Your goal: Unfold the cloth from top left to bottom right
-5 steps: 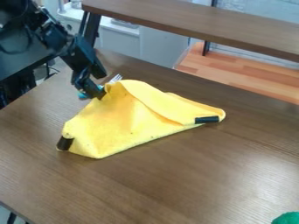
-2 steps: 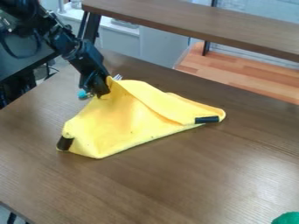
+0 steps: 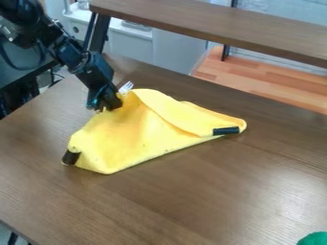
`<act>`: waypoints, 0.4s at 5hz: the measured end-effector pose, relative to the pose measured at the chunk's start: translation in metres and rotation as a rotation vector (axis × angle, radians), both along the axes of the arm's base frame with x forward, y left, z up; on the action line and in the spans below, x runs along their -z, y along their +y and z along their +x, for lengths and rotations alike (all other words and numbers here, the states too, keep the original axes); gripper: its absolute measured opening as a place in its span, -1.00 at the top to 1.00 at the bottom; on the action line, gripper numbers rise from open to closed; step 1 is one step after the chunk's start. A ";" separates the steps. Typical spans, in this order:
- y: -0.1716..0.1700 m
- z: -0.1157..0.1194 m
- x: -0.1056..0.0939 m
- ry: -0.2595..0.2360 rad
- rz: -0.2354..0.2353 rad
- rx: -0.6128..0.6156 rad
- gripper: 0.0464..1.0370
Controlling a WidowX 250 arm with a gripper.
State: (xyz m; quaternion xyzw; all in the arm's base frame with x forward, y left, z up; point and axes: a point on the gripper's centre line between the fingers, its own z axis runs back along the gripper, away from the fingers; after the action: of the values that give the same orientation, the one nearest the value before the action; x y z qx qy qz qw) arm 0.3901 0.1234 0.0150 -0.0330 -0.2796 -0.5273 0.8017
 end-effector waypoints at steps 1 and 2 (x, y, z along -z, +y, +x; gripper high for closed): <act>-0.021 -0.008 -0.029 0.000 0.029 0.039 0.98; -0.041 -0.020 -0.063 0.001 0.105 0.068 0.98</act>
State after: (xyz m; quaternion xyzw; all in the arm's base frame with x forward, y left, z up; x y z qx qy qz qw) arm 0.3696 0.0823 0.0777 -0.0004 -0.2499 -0.5680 0.7842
